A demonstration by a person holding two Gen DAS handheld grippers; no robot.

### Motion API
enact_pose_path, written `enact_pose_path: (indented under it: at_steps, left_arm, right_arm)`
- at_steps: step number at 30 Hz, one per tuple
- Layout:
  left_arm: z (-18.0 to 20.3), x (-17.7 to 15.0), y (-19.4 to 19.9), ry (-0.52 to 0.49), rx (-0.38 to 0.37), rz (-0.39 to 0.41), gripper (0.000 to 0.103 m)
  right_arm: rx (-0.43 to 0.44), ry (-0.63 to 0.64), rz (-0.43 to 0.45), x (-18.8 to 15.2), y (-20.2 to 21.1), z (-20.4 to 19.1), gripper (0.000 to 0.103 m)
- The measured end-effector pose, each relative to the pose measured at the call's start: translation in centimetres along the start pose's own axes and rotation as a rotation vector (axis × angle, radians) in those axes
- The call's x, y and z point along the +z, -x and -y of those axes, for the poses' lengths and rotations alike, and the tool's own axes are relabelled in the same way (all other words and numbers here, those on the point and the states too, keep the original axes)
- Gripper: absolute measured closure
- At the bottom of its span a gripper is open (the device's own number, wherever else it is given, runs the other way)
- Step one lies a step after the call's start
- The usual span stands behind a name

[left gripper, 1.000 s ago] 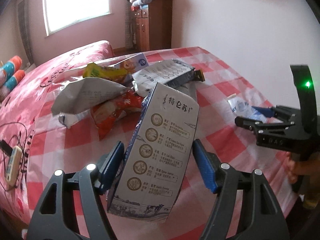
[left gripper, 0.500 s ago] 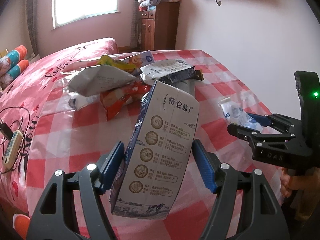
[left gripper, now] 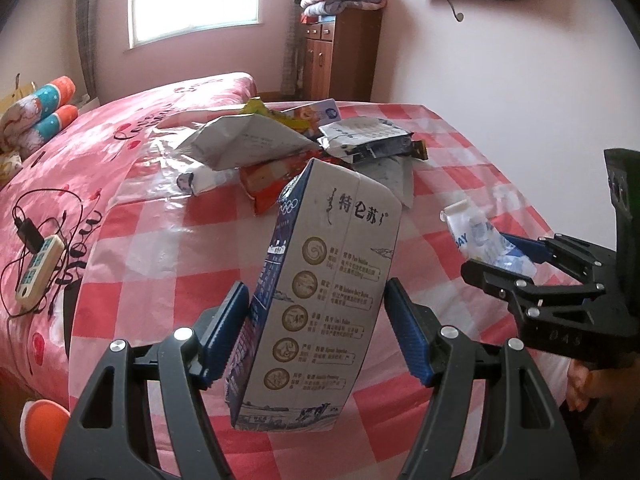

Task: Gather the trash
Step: 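Lift the carton with the left tool while the right tool lifts the bottle toward the bucket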

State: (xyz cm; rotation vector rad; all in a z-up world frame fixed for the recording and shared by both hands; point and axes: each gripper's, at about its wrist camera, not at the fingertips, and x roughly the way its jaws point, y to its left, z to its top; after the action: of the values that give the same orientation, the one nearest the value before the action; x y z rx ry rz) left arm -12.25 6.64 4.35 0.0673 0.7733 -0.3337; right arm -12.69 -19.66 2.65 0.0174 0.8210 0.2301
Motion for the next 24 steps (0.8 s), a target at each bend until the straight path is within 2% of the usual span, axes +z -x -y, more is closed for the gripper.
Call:
enact_pose_path:
  at_steps: [13,24]
  left_arm:
    - [-2.3,-1.2,2.1,0.061,-0.002,0.026,0.033]
    - [-5.9,-3.2,5.4,0.123,0.052,0.058,0.033]
  right_arm:
    - [0.056,0.063,-0.025,-0.6,0.2,-3.7,0.040]
    - [0.132,0.168,-0.032,-0.6,0.3,-8.5,0.040]
